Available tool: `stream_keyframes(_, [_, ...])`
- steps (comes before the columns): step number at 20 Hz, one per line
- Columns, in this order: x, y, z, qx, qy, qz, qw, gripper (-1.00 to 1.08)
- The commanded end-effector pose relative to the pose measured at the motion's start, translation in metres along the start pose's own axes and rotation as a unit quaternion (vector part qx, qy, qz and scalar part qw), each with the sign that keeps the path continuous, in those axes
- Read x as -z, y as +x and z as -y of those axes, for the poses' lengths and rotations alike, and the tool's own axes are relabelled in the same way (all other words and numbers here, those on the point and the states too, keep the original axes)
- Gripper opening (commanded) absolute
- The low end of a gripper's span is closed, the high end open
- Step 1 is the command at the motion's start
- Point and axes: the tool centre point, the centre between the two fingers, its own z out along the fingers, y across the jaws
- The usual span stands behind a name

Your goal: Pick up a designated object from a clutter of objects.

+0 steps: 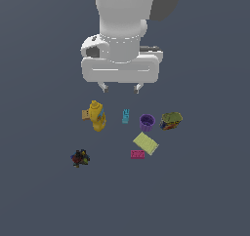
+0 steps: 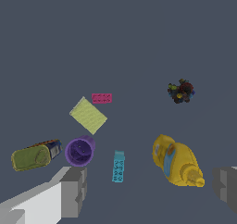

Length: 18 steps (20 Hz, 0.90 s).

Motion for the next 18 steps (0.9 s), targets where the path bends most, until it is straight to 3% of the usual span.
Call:
stream_keyframes(1, [0.0, 0.0, 0.0, 0.0, 0.0, 0.0, 1.0, 1.0])
stream_keyframes(9, [-0.012, -0.002, -0.021, -0.022, 0.011, 0.013, 0.9996, 1.0])
stream_keyframes(18, [-0.022, -0.004, -0.02, -0.023, 0.011, 0.013, 0.9996, 1.0])
